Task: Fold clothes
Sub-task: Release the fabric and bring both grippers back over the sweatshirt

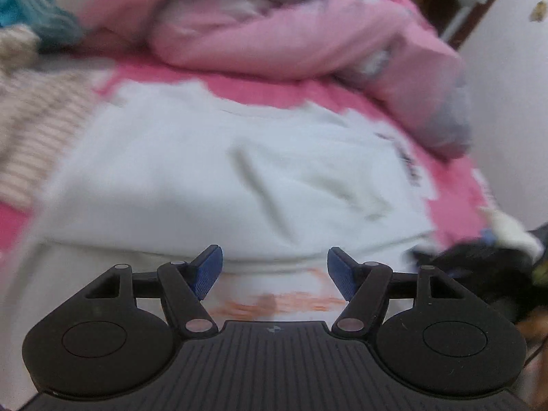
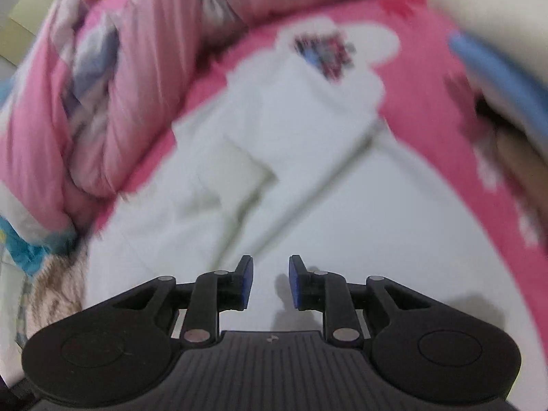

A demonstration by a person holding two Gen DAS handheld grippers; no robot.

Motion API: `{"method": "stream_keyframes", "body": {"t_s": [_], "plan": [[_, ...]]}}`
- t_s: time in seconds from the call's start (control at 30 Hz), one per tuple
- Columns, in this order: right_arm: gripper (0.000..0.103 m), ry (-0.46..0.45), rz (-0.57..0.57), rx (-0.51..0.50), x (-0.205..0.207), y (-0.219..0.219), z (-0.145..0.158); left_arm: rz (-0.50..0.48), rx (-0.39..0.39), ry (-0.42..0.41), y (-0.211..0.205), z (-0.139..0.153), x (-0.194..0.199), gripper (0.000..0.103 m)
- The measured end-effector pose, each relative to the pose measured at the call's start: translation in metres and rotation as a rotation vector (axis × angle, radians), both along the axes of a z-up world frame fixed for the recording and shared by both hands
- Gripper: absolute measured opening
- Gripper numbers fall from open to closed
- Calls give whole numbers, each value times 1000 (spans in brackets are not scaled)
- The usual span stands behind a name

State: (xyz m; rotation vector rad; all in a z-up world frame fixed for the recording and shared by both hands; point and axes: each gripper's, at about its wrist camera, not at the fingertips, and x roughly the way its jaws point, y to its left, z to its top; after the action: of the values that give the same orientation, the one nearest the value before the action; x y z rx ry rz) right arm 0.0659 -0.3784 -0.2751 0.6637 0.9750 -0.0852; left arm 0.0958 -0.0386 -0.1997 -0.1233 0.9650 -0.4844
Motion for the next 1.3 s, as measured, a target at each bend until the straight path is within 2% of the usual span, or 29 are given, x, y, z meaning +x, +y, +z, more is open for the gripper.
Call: {"method": "stream_keyframes", "body": {"t_s": [0.07,0.1,0.17,0.27,0.43,0.5,0.53,0.6,0.67,0.77,0.83,0.9,0.97,1.03,1.13,1.2,1.3], "plan": [[37,-21,18,-30,16,-4,4,42,83,-29,11,2,9,68],[38,-31,27,-46,25,-6,6,68,125,-37,16,2,15,68],[45,-52,45,-76,41,-10,10,119,169,-53,31,-4,24,68],[47,-80,75,-123,66,-15,16,187,207,-76,47,-11,35,68],[47,9,231,-180,100,-6,-16,345,258,-59,65,-24,54,68],[29,4,311,-222,104,5,-14,376,285,-47,65,-30,58,68],[3,9,339,-238,103,10,-11,386,292,-39,64,-33,58,68],[3,-24,361,-291,95,16,2,411,298,-15,64,-37,60,68],[3,-89,351,-356,84,18,21,424,281,-9,64,-35,56,68],[3,-146,253,-411,70,1,47,423,287,-14,61,-35,51,68],[3,-109,209,-428,66,-11,41,420,291,4,62,-39,48,69],[3,-28,191,-403,67,-23,19,415,290,14,62,-42,48,69],[3,-7,198,-408,65,-25,8,406,296,9,61,-41,47,69],[3,-52,190,-422,61,-24,18,396,298,6,62,-38,47,69],[3,-174,176,-499,51,-18,44,369,260,15,65,-34,44,69],[3,-166,185,-546,49,-17,40,346,256,7,65,-30,38,70],[3,-30,206,-524,56,-29,7,282,271,-18,63,-26,31,70]]}}
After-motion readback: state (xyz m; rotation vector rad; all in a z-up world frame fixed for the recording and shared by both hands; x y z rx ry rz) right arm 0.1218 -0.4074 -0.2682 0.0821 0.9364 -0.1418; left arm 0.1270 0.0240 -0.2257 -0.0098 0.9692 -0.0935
